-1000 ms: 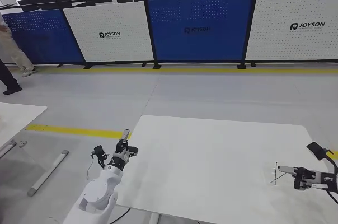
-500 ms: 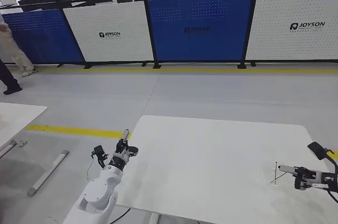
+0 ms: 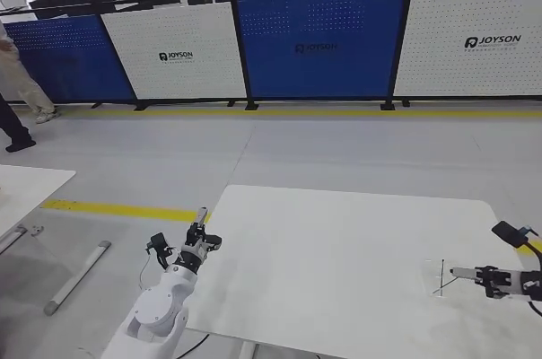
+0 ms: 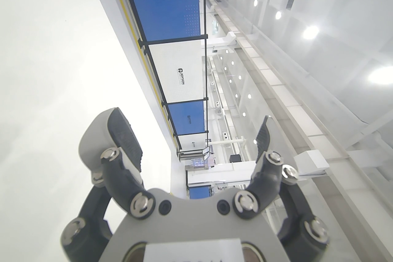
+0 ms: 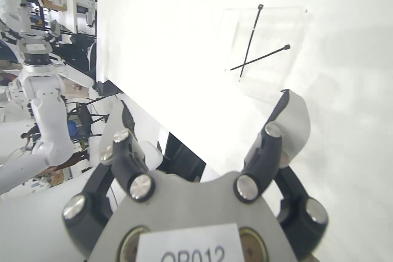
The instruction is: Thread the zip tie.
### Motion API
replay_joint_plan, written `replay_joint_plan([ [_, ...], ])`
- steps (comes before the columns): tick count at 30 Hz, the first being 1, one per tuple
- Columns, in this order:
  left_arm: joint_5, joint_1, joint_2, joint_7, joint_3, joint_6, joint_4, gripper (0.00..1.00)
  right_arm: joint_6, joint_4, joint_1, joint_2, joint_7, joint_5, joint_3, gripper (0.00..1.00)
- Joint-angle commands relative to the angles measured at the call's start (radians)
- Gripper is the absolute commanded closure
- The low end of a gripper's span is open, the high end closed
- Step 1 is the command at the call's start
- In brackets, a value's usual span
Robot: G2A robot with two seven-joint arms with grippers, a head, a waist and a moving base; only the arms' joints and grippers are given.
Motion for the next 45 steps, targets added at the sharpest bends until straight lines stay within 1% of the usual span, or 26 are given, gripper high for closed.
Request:
replay_joint_plan([
  [1,0.000,0.000,0.000,0.000,0.000,0.000,0.000,0.00,-0.019,0.034,0.039,0.019,0.000,-0.017,-0.040,0.00],
  [2,0.000,0.000,0.000,0.000,0.000,0.000,0.000,0.00,-0.011,0.055,0.062,0.026,0.000,-0.030,-0.053,0.00],
  [3,0.000,0.000,0.000,0.000,0.000,0.000,0.000,0.00,-0.013,0.074,0.086,0.032,0.000,-0.036,-0.076,0.00],
  [5,0.000,0.000,0.000,0.000,0.000,0.000,0.000,0.00,-0.077,0.097,0.109,0.043,0.000,-0.030,-0.135,0.00],
  [6,0.000,0.000,0.000,0.000,0.000,0.000,0.000,0.00,-0.087,0.133,0.134,0.052,0.000,-0.023,-0.167,0.00],
  [18,0.000,0.000,0.000,0.000,0.000,0.000,0.000,0.00,-0.087,0.133,0.134,0.052,0.000,-0.023,-0.167,0.00],
  [20,0.000,0.000,0.000,0.000,0.000,0.000,0.000,0.00,-0.103,0.133,0.133,0.051,-0.011,-0.017,-0.169,0.00],
  [22,0.000,0.000,0.000,0.000,0.000,0.000,0.000,0.00,-0.095,0.147,0.154,0.050,-0.010,-0.030,-0.175,0.00],
  [24,0.000,0.000,0.000,0.000,0.000,0.000,0.000,0.00,-0.063,0.159,0.184,0.046,-0.011,-0.064,-0.192,0.00],
  [26,0.000,0.000,0.000,0.000,0.000,0.000,0.000,0.00,-0.028,0.173,0.214,0.039,-0.013,-0.087,-0.218,0.00],
  [27,0.000,0.000,0.000,0.000,0.000,0.000,0.000,0.00,-0.010,0.190,0.237,0.033,0.000,-0.097,-0.241,0.00],
  [31,0.000,0.000,0.000,0.000,0.000,0.000,0.000,0.00,0.002,0.277,0.327,0.005,0.000,-0.090,-0.332,0.00],
  [33,0.000,0.000,0.000,0.000,0.000,0.000,0.000,0.00,-0.012,0.323,0.364,-0.012,0.000,-0.075,-0.378,0.00],
  [34,0.000,0.000,0.000,0.000,0.000,0.000,0.000,0.00,-0.019,0.359,0.389,-0.024,0.000,-0.065,-0.407,0.00],
  [37,0.000,0.000,0.000,0.000,0.000,0.000,0.000,0.00,-0.024,0.441,0.442,-0.055,0.000,-0.048,-0.477,0.00],
  [41,0.000,0.000,0.000,0.000,0.000,0.000,0.000,0.00,0.000,0.518,0.485,-0.087,0.000,-0.063,-0.544,0.00],
  [45,0.000,0.000,0.000,0.000,0.000,0.000,0.000,0.00,0.000,0.518,0.485,-0.087,0.000,-0.063,-0.544,0.00],
])
